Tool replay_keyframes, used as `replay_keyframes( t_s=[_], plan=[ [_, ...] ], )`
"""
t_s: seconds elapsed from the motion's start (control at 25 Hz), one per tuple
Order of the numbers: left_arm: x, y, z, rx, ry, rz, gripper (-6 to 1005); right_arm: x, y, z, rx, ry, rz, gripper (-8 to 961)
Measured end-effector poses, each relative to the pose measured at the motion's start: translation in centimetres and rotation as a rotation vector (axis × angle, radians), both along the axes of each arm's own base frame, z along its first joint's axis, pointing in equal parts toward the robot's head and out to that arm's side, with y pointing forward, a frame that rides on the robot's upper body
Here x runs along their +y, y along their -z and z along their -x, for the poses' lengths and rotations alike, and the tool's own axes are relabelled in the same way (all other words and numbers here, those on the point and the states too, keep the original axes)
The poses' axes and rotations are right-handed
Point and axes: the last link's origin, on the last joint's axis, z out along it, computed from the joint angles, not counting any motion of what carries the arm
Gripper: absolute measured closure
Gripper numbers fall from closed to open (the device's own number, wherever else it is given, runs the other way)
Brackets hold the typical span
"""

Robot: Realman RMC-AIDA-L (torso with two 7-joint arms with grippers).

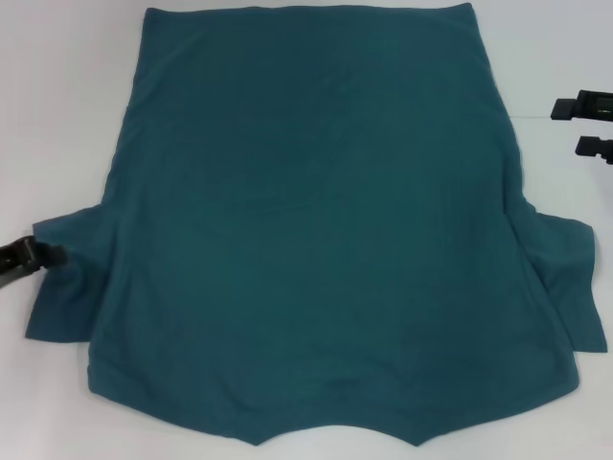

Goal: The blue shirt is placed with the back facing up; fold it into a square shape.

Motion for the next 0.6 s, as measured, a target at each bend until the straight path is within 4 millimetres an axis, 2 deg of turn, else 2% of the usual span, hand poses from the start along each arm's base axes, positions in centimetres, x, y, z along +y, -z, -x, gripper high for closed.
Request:
replay_keyframes(
  t_s=[0.2,0.32,0.44,0.6],
  plan=[
    [1.1,-1.9,-1.0,0.102,0.064,0.058,979,-0.1,-0.1,-0.1,-0.002,0.001,-0.003,70],
    [1.7,-2.3,-1.8,0.164,0.100,0.113,983,-0.1,-0.1,-0.1,-0.004,0.001,-0.003,70],
    [2.9,-2.7,-3.1,0.319,0.101,0.227,984,-0.1,-0.1,-0.1,-0.004,0.000,-0.004,70],
    [4.0,-3.1,-4.6,0.459,0.093,0.258,984,-0.1,-0.1,-0.1,-0.006,-0.002,-0.002,69]
  ],
)
